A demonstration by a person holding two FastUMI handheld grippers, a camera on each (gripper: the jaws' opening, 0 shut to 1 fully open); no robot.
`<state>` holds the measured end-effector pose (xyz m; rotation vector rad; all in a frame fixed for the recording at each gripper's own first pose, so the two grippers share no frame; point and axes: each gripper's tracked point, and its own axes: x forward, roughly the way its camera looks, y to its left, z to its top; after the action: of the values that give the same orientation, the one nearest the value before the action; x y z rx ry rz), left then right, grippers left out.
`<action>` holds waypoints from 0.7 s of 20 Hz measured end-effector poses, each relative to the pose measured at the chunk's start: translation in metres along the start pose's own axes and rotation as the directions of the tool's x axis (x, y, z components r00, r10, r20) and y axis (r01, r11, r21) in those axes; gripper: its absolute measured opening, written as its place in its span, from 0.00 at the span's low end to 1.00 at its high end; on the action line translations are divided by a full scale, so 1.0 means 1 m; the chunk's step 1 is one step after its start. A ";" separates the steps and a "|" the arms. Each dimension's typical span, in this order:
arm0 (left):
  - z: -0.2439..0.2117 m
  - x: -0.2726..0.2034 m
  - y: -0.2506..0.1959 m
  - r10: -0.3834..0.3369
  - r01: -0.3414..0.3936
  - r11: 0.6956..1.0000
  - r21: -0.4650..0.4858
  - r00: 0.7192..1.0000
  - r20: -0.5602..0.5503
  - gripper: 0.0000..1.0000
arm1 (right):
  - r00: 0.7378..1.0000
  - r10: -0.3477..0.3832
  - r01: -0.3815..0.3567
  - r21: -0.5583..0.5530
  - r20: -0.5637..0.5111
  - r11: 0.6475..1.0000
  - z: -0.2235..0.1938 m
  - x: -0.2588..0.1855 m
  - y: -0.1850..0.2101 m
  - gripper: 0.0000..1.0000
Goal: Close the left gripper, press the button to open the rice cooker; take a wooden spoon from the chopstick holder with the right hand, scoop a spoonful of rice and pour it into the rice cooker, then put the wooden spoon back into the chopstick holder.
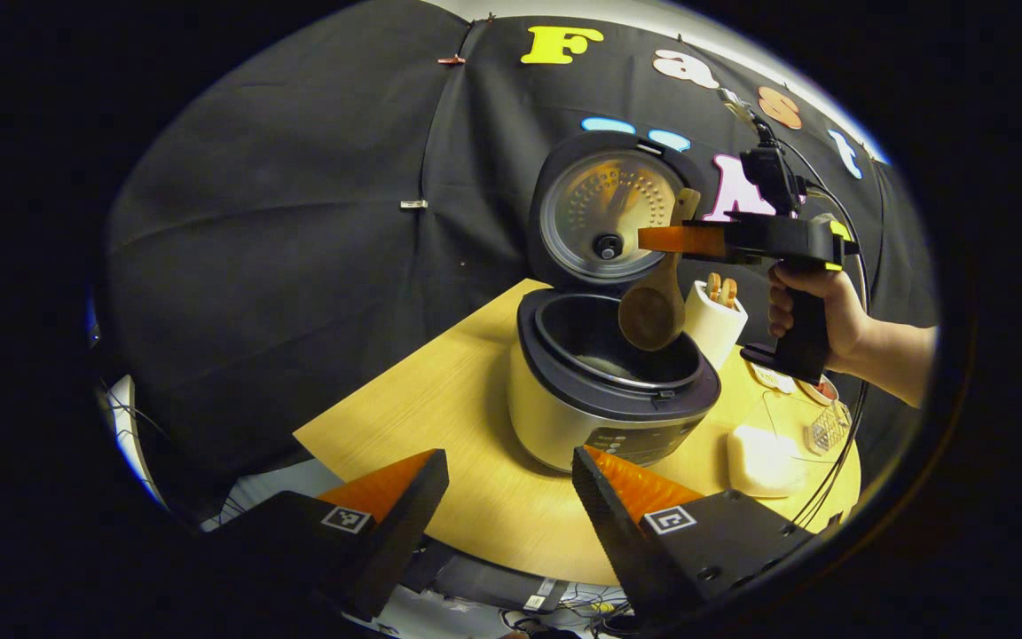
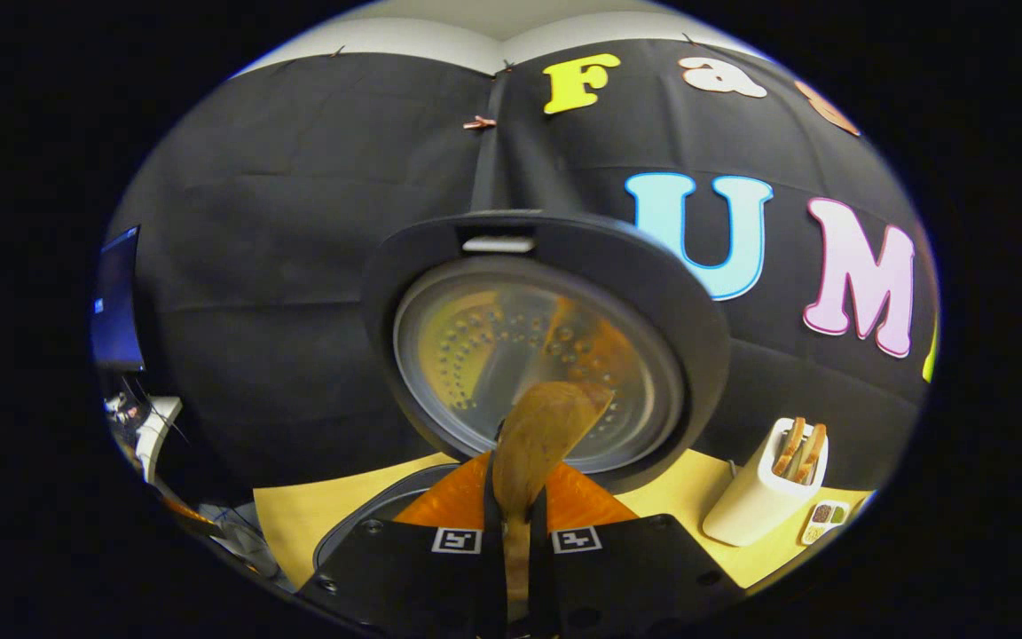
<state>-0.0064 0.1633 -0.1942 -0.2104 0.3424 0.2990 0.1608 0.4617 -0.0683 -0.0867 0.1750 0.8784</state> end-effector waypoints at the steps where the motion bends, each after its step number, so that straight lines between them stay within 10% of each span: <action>1: 0.001 0.000 -0.004 -0.011 0.011 1.000 -0.002 1.000 0.004 0.96 | 1.000 -0.003 0.003 0.020 0.007 1.000 0.004 -0.006 -0.004 0.14; 14: 0.047 -0.012 -0.054 -0.108 0.104 0.993 0.046 0.989 0.101 0.96 | 0.951 -0.308 0.292 0.265 0.022 0.919 0.027 -0.148 -0.151 0.14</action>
<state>0.0143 0.1214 -0.1383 -0.1718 0.2338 0.1967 0.1875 0.2576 -0.0133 0.1560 0.2093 0.5441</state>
